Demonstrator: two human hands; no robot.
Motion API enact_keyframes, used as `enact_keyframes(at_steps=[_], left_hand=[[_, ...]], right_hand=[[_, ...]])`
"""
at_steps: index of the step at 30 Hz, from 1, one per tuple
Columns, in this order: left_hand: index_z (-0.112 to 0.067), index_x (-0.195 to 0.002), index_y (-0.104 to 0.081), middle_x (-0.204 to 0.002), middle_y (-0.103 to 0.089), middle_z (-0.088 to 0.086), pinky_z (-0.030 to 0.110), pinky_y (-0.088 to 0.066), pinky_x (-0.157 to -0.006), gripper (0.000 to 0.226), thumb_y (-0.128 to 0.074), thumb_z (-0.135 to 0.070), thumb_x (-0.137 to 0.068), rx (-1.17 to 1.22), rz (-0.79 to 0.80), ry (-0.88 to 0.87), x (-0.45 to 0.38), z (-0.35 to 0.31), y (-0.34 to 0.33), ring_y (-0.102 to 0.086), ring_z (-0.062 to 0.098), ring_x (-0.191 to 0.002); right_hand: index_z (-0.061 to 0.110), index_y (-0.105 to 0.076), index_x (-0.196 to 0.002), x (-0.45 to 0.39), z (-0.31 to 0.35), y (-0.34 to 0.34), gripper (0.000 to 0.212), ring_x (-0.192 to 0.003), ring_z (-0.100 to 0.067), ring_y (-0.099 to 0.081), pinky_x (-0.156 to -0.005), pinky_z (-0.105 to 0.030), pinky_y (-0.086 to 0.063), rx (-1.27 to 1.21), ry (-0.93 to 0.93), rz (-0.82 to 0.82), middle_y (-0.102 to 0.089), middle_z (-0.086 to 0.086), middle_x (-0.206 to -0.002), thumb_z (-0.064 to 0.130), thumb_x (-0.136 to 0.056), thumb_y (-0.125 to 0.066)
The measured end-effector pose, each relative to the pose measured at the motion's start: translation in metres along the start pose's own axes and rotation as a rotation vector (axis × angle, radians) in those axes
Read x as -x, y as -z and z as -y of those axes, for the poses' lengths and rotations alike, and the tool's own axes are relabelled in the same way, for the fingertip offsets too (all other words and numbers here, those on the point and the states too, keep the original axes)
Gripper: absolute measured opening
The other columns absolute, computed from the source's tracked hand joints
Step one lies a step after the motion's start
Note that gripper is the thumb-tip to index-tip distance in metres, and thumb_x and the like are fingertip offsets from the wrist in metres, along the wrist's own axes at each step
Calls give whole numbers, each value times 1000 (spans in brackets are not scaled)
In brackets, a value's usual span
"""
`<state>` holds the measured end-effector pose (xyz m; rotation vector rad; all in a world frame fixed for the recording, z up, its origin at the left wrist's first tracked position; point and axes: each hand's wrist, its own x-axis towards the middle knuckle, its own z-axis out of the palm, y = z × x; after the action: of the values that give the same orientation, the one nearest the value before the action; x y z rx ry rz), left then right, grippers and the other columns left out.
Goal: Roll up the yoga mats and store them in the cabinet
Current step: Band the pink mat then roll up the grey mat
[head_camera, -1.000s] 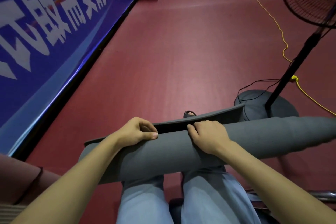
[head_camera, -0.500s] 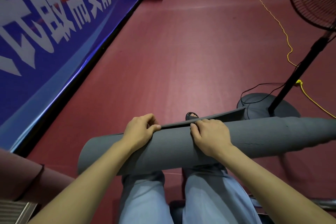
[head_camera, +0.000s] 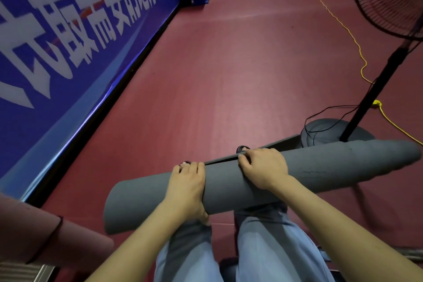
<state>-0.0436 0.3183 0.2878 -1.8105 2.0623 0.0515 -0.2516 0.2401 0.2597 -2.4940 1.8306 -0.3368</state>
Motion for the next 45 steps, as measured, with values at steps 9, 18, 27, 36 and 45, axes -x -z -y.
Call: enact_keyframes(at_steps=[9, 18, 27, 36, 45], left_hand=[[-26, -102, -66, -99, -70, -6, 40, -59, -83, 97, -79, -90, -30, 459, 403, -125, 13, 19, 26, -67, 16, -88], [-23, -141, -48, -138, -61, 15, 58, -45, -110, 98, -89, -65, -63, 1409, 622, 58, -6, 59, -40, -65, 34, -122], [-46, -113, -68, -109, -74, -24, 36, -56, -95, 71, -88, -74, -52, 1043, -25, -70, -11, 58, 18, -69, -4, -101], [-39, -155, -22, -150, -37, -6, 45, -44, -112, 153, -93, -75, -24, 1064, -62, -85, -47, 105, 88, -43, 16, -138], [-47, -159, -5, -162, -30, -12, 43, -25, -124, 135, -91, -38, -55, 1347, -175, -389, -40, 102, 198, -29, 11, -149]], right_hand=[[13, -67, -83, 10, -4, 21, 38, -84, -31, -57, -74, -38, -49, -207, -48, 370, -67, -10, -99, 45, -93, -50], [15, -51, -63, 131, 26, -5, 63, -49, -14, -44, -54, -30, -39, -1175, -652, 410, -42, 5, -50, 74, -77, -68], [11, -67, -121, 47, 70, 14, 56, -96, -19, -75, -80, -40, -60, -1848, -738, 201, -78, -1, -107, 25, -72, -88], [22, -58, -122, -42, 53, 82, 93, -100, -16, -69, -73, -25, -60, -1472, -302, 112, -71, 7, -110, 3, -41, -100], [22, -61, -120, -48, 36, 79, 90, -98, -19, -71, -72, -39, -64, -1312, -152, 123, -74, 11, -102, -8, -43, -95]])
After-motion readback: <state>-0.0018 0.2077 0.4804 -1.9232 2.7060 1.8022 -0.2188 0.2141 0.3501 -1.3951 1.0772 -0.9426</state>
